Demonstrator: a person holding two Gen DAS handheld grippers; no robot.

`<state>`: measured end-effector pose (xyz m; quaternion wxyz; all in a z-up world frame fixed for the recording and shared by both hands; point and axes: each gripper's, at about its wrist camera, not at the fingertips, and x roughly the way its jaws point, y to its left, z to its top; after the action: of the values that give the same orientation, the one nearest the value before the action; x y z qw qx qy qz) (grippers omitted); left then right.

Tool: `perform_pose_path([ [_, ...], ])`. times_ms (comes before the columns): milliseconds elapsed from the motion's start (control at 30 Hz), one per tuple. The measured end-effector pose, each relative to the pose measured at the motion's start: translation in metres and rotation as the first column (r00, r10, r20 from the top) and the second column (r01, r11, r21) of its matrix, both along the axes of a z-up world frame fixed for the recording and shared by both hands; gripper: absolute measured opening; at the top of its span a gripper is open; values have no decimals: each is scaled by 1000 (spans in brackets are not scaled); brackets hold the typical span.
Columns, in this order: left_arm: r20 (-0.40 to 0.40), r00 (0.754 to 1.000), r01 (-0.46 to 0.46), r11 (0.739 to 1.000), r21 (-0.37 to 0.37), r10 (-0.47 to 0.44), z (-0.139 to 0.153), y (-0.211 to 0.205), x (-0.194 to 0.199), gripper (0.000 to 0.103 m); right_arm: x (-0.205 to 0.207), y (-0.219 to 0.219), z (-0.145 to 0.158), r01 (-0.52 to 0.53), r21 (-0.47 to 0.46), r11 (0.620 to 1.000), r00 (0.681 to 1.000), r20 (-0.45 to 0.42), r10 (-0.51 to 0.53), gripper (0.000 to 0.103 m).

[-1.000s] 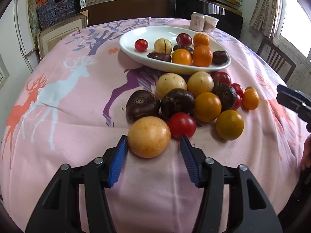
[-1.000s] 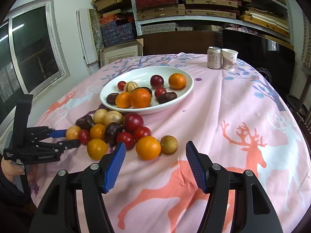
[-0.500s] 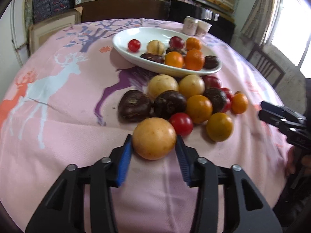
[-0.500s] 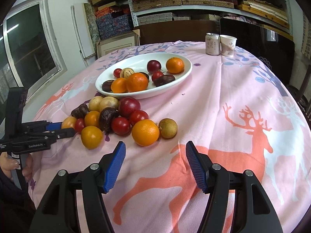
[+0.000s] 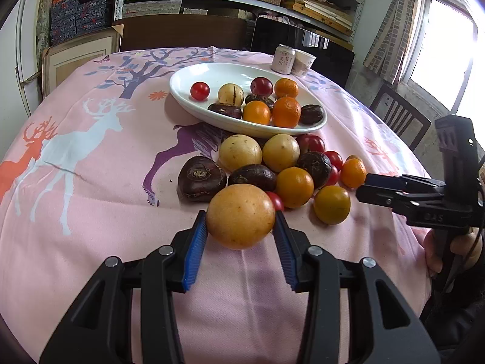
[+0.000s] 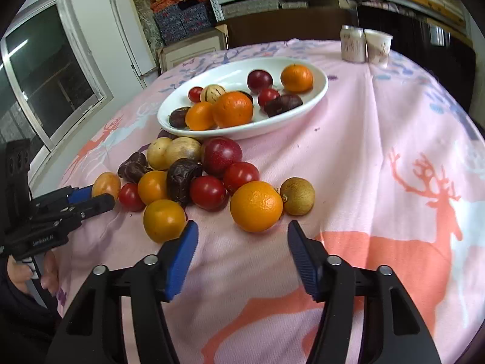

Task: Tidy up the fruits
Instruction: 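Grasp a pale yellow fruit with the left tool while the right tool grasps an orange, then place the orange on the plate with the right tool while the left tool places the pale fruit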

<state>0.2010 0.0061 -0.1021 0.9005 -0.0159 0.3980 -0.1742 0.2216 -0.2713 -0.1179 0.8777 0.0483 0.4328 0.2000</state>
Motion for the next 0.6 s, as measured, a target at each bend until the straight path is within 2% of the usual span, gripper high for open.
perform_pose_path([
  [200,-4,1000,2,1000,-3,-2,0,1,0,43,12,5,-1,28,-4,1000,1000,-6,-28,54],
  [400,-4,1000,1,1000,-2,-1,0,1,0,43,20,1,-1,61,-15,998,998,-8,-61,37],
  [600,-3,1000,0,1000,-2,0,-1,1,0,43,16,-3,0,67,1,998,998,2,-67,36],
])
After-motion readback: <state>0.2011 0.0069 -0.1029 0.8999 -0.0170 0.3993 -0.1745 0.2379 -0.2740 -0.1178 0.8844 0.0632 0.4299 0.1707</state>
